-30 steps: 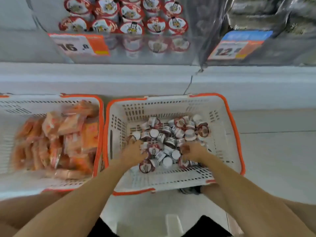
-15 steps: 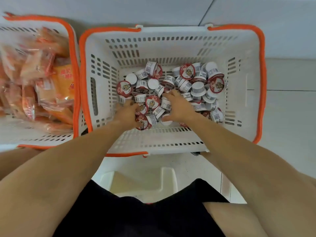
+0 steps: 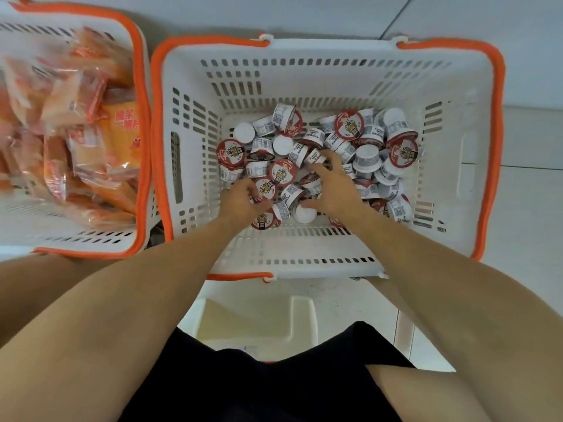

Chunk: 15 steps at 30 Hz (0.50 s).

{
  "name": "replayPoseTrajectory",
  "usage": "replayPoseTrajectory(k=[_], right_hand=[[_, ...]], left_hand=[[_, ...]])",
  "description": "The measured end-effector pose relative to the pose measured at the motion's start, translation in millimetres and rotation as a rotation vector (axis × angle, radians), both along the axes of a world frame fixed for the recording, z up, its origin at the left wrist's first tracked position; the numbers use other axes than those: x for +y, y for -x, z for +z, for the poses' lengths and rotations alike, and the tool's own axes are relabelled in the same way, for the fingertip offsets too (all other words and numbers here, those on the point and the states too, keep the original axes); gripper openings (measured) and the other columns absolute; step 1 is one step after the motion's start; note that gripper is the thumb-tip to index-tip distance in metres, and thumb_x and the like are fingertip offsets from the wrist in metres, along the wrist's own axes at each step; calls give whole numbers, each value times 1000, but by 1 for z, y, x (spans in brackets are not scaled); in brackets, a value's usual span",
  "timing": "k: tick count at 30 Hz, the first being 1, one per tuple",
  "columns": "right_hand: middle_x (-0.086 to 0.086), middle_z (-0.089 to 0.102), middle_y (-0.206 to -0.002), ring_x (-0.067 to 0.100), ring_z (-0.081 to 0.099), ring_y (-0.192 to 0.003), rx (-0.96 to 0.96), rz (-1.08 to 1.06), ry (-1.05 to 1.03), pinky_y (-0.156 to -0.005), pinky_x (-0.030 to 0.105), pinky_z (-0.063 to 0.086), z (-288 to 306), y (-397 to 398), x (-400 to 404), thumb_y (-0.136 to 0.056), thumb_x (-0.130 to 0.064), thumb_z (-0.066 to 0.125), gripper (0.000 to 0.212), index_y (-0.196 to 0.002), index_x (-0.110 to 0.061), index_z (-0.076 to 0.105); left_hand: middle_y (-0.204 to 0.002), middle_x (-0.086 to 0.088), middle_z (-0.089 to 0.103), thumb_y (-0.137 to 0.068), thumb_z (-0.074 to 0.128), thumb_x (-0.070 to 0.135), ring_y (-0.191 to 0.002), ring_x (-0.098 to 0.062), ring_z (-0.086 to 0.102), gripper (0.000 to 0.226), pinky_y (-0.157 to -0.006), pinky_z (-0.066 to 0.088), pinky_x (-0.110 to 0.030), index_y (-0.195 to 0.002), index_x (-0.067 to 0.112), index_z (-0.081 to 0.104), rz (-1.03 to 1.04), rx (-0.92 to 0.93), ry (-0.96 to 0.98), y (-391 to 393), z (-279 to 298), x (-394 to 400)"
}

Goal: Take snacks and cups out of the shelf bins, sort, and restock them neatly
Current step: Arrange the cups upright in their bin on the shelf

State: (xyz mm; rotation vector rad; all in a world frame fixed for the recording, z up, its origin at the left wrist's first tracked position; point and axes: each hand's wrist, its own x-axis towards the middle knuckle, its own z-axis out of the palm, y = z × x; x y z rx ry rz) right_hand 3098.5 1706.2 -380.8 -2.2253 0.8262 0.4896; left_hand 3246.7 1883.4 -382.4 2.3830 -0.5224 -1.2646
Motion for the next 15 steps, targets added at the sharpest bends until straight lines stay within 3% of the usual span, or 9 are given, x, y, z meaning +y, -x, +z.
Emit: replayPoseTrajectory(k=[2, 3, 6, 9, 12, 15], right_hand=[[16, 18, -161, 38, 58, -118, 31, 25, 29, -97, 38, 49, 0, 0, -4, -75, -14, 86, 60, -129, -8, 61], [15, 19, -161, 37, 60, -115, 33, 25, 42, -96, 36, 48, -1, 2, -6, -79, -6, 79, 47, -124, -6, 65], [12, 28, -160, 33, 60, -118, 39, 16, 17, -99, 33, 46, 1, 6, -13, -85, 2, 68, 25, -108, -4, 73], [7, 35, -157, 23, 62, -99, 23, 22, -56, -89, 26, 43, 11, 6, -21, -86, -7, 74, 20, -106, -8, 73], [2, 59, -137, 16, 64, -88, 28, 19, -133, -87, 34, 52, 25, 0, -30, -83, -20, 81, 18, -97, -20, 69], [-1, 72, -101, 21, 69, -90, 88, -98, -258, -86, 43, 57, 35, -8, -43, -81, -25, 84, 22, -84, -23, 63]], left_hand=[[-80, 0, 54, -78, 83, 25, -78, -21, 51, 42, -61, 41, -29, -84, 13, 44, 189, -29, -3, 3, -2, -5], [-79, 0, 51, -77, 84, 23, -76, -21, 49, 44, -58, 36, -29, -85, 13, 43, 230, -52, 3, 3, -3, -7], [-93, -2, 56, -72, 88, 21, -85, -21, 54, 49, -68, 41, -30, -96, 12, 46, 262, -48, 15, -1, 0, -12], [-116, -3, 63, -74, 86, 25, -105, -21, 60, 54, -84, 46, -28, -117, 12, 57, 228, 21, -45, -10, 10, -14], [-135, -4, 61, -77, 83, 30, -120, -24, 59, 51, -93, 46, -30, -123, 14, 67, 64, 37, -173, -19, 23, -14], [-115, 4, 67, -76, 83, 35, -110, -21, 63, 43, -88, 49, -29, -111, 13, 72, -10, 154, -228, -25, 29, -12]])
